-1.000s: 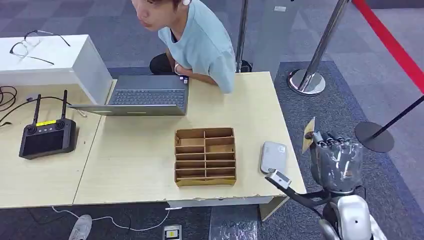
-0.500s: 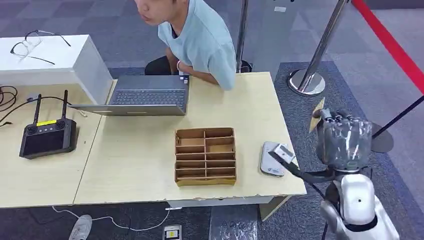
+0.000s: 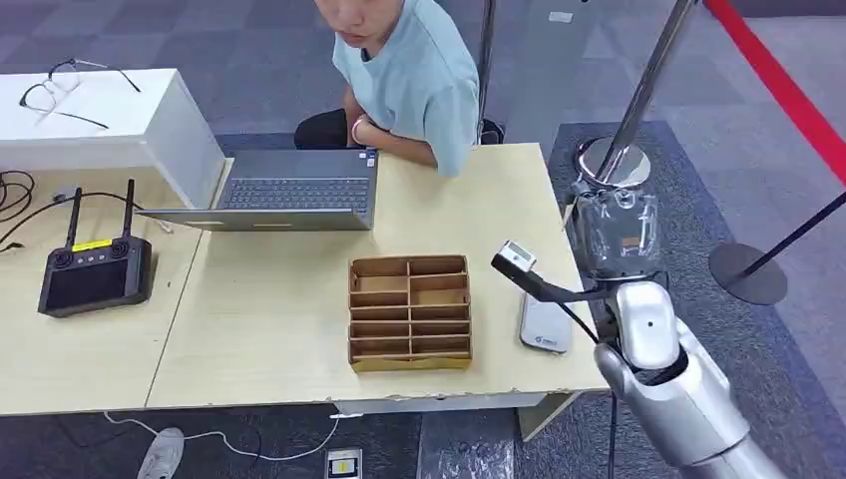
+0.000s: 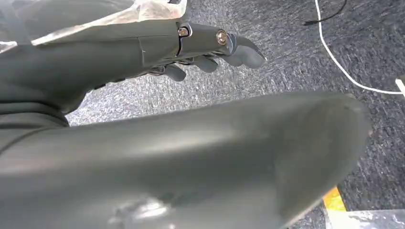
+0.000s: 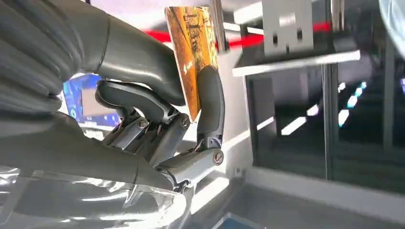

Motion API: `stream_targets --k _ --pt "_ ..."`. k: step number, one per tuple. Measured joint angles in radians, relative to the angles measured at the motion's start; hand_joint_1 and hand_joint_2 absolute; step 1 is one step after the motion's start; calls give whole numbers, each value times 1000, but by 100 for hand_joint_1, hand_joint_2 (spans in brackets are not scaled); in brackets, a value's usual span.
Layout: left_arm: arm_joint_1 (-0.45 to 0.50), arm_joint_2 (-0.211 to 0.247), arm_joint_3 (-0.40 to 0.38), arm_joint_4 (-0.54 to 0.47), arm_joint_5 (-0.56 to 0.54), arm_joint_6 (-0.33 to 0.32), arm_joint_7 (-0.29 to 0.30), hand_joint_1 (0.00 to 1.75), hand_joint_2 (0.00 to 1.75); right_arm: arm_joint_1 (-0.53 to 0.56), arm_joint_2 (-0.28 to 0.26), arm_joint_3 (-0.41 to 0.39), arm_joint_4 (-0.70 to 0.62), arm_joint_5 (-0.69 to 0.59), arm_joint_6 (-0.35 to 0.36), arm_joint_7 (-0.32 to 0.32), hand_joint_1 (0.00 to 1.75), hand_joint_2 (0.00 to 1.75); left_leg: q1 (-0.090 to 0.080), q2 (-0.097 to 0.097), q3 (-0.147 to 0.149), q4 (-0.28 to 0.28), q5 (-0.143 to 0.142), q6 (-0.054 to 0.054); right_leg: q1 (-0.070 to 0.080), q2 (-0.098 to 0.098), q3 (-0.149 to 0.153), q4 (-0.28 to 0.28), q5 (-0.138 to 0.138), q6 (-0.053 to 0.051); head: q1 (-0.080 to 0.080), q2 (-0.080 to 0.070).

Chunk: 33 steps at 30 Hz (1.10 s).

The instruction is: Pass the card to the sensor for recognition and then transmit it.

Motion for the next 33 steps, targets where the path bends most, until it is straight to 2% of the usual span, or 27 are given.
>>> stream_targets --k 7,16,24,33 --pt "0 0 -8 0 -3 -2 11 0 0 -12 4 62 259 -101 -113 3 175 175 0 -1 -1 0 0 0 0 -1 -1 0 0 0 0 0" --pt "0 3 -16 0 -3 -2 16 0 0 -1 32 128 562 -148 -146 -10 175 175 0 -1 -1 0 0 0 0 -1 -2 0 0 0 0 0" --pt "0 4 -16 0 -6 0 16 0 0 -9 64 154 683 -175 -210 -29 175 175 1 0 1 0 0 0 1 0 0 0 0 0 0 0" --pt "0 4 -16 0 -8 2 10 0 0 -6 82 162 745 -194 -254 -26 175 175 1 1 4 0 0 0 1 0 3 0 1 0 0 0"
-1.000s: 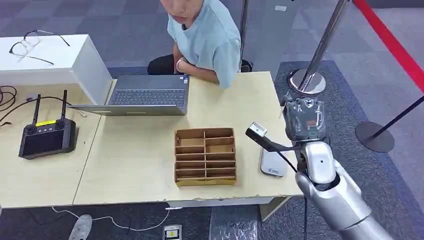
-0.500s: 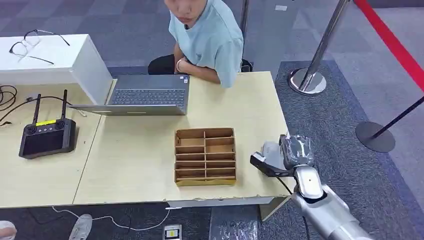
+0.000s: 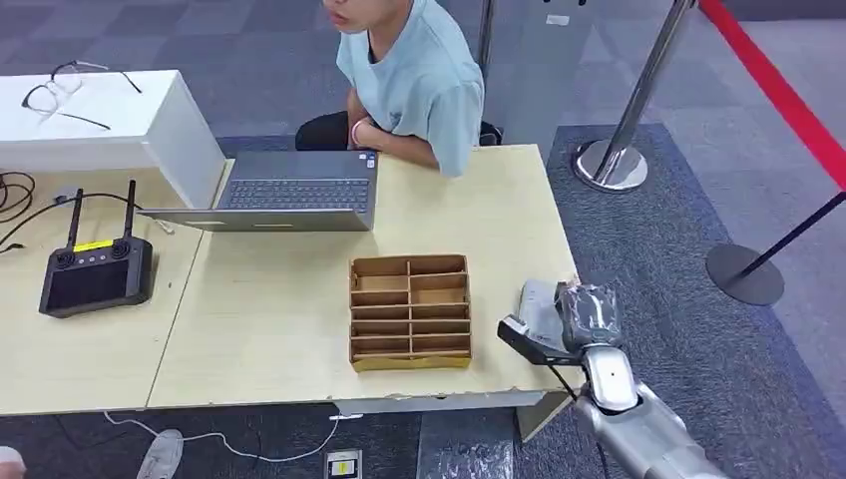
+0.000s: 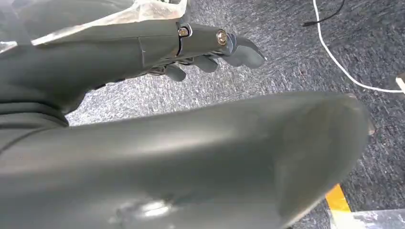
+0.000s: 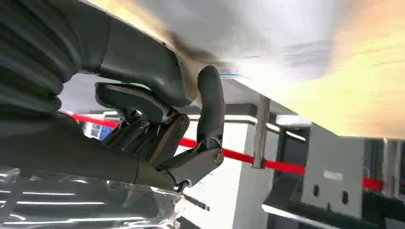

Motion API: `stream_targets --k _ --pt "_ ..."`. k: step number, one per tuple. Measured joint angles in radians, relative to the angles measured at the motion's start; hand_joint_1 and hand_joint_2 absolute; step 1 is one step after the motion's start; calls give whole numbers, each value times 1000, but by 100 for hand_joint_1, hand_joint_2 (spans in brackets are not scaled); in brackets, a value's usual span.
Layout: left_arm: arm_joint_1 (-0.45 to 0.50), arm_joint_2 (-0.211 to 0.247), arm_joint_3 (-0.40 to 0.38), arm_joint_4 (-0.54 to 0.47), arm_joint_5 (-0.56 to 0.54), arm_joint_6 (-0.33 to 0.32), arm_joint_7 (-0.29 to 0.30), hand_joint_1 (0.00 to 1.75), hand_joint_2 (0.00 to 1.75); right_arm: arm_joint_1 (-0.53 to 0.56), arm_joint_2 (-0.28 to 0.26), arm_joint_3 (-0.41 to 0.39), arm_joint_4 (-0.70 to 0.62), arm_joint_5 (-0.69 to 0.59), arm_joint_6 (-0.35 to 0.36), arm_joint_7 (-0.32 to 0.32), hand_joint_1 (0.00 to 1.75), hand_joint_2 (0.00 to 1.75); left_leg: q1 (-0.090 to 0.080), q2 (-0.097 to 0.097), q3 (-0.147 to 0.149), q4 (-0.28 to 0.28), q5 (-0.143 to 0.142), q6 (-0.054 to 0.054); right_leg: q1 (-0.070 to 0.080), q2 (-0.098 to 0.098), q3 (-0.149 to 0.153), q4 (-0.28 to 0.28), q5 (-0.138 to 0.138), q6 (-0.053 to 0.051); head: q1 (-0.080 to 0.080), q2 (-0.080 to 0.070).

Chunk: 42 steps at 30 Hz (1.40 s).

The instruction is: Pass the card to the sensor for recognition and then transmit it.

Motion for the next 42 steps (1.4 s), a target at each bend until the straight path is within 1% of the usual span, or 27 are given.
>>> stream_targets --k 5,11,19,24,30,39,42 --pt "0 0 0 0 0 0 0 0 0 11 8 5 9 7 -22 6 175 175 0 0 0 1 0 0 0 0 0 0 0 0 0 0" --pt "1 0 0 0 0 0 0 0 0 11 12 6 0 33 -22 22 175 175 0 0 -1 0 0 0 0 0 -1 0 0 0 0 0" --pt "1 0 0 0 0 0 0 0 0 13 14 13 -61 92 -24 38 175 175 0 0 -1 0 0 0 0 0 -1 0 0 0 0 0" --pt "1 0 0 0 2 0 -3 0 0 15 12 9 -139 144 -24 56 175 175 0 0 -2 0 0 0 0 0 -2 0 0 0 0 0" --pt "2 0 0 0 3 2 -4 0 0 12 4 -4 -281 164 9 58 175 175 0 0 -2 0 0 0 0 0 -2 0 0 0 0 0" --pt "3 -1 0 0 5 3 -6 0 0 13 -6 -15 -375 175 13 58 175 175 0 0 -2 0 0 0 0 0 -2 0 0 0 0 0" --pt "3 -1 0 0 6 6 -8 0 0 5 -5 -14 -417 191 48 45 175 175 0 0 -2 0 0 0 0 0 -2 0 0 0 0 0"
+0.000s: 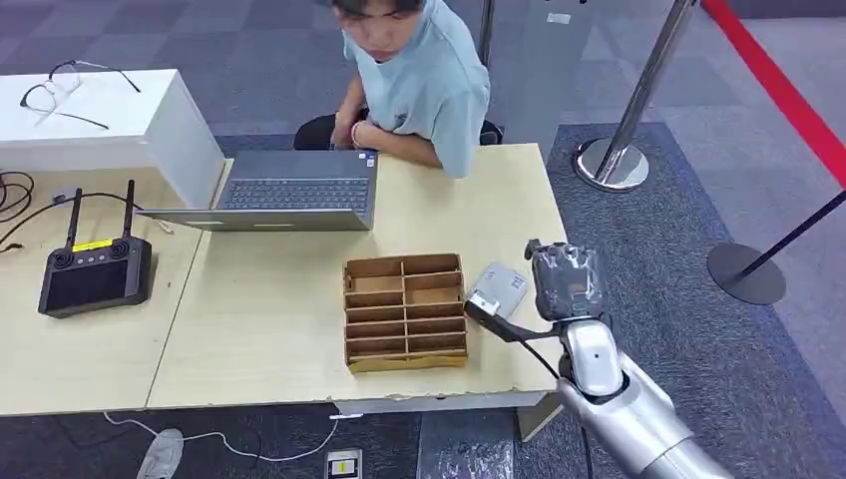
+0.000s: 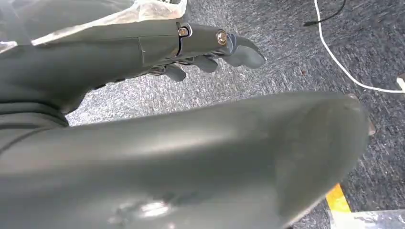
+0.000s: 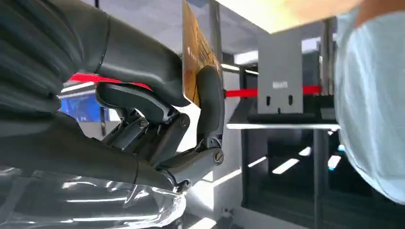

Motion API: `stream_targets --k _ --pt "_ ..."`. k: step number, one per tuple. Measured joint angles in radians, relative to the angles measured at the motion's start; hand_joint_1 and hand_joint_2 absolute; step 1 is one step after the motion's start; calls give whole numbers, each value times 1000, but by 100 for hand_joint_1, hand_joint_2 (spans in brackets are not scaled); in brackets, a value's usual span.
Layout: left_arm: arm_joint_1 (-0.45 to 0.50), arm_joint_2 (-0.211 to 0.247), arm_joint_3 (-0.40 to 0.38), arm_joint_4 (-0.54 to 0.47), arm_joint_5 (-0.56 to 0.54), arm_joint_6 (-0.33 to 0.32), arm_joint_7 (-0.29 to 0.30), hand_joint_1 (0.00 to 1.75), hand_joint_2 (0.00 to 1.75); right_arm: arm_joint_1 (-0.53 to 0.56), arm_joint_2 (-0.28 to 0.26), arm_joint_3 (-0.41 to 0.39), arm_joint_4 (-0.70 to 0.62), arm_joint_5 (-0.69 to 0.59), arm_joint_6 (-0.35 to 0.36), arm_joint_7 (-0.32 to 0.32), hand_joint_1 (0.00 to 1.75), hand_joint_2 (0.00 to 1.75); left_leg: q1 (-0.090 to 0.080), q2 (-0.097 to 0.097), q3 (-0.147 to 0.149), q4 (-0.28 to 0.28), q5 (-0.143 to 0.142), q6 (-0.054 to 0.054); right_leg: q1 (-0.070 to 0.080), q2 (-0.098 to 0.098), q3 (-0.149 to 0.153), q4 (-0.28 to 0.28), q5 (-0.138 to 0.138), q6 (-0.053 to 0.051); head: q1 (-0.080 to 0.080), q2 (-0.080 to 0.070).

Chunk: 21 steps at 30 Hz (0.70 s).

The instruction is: Pass the card to the sensor for recognition and then transmit it.

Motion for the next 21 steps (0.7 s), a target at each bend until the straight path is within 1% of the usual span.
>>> stream_targets --k 5,10,16,21 --pt "0 -1 0 0 2 3 -13 0 0 -34 9 10 -61 15 33 -14 175 175 0 0 0 0 0 0 0 0 0 0 0 0 0 0" --pt "0 -2 0 0 2 3 -16 0 0 -47 14 14 -100 14 36 -16 175 175 0 0 0 0 0 0 0 0 0 0 0 0 0 0" --pt "0 -3 0 0 2 6 -20 0 0 -54 18 18 -121 13 37 -20 175 175 0 0 -1 0 0 0 0 0 0 0 0 0 0 0" --pt "0 -5 0 0 -6 6 -21 0 0 -104 37 29 -116 -12 70 -44 175 175 0 0 -1 0 0 0 0 0 0 0 0 0 0 0"
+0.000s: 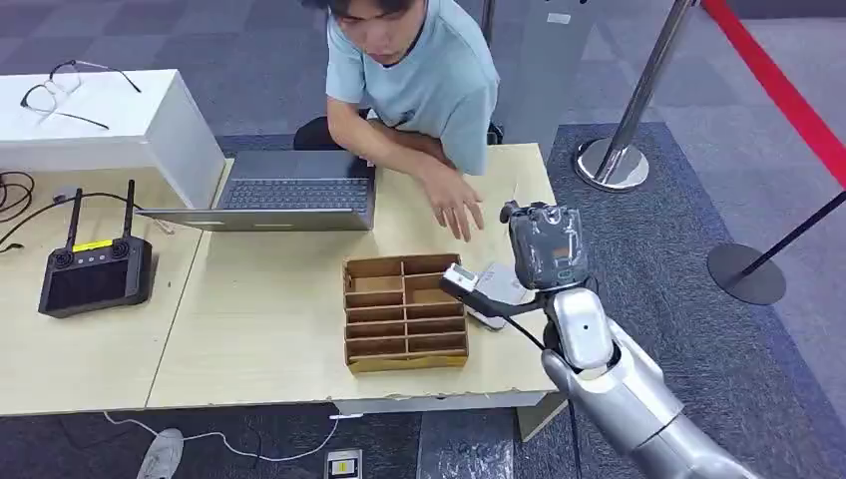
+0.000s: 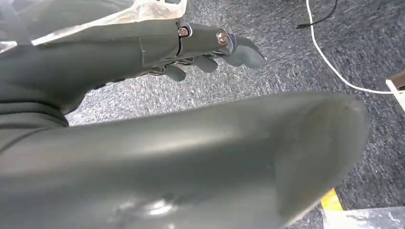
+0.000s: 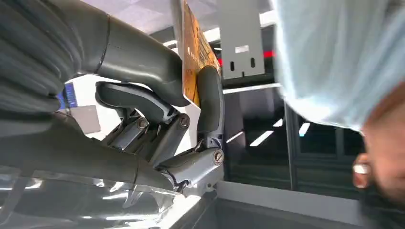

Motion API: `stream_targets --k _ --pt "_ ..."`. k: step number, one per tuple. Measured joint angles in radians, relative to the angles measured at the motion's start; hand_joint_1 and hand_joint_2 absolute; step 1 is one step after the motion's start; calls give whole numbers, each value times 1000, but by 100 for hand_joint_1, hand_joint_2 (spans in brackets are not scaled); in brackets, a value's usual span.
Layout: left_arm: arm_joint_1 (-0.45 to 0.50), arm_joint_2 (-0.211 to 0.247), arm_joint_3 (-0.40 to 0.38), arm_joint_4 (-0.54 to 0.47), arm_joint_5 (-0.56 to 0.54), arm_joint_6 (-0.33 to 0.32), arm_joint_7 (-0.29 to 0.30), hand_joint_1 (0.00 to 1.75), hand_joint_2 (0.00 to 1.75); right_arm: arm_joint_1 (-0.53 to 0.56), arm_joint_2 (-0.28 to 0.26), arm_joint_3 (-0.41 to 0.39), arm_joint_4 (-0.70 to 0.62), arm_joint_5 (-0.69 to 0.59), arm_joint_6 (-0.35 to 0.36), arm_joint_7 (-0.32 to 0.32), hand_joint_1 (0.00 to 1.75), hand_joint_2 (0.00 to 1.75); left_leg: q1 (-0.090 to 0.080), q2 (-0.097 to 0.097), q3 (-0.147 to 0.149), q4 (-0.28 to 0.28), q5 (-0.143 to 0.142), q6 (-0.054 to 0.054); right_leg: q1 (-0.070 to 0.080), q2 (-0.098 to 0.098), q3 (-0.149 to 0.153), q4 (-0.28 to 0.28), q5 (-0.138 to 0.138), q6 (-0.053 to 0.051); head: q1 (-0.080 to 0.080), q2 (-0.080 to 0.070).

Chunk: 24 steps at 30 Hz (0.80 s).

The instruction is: Pass the card to the sensor for recognition and then transmit it.

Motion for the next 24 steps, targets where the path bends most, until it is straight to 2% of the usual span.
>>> stream_targets --k 7,14,24 --pt "-9 -7 0 0 -15 -3 2 0 0 -78 39 39 32 -10 47 -29 175 175 0 0 0 0 0 0 0 0 0 0 0 0 0 0" --pt "-21 -6 0 0 -24 -5 12 0 0 -104 80 92 127 -15 12 -41 175 175 0 0 -1 0 0 0 0 0 -1 0 0 0 0 0" --pt "-20 -6 -3 0 -30 -8 16 0 0 -107 92 119 179 -16 1 -29 175 175 0 0 -1 0 0 0 0 0 -1 0 0 0 0 0"
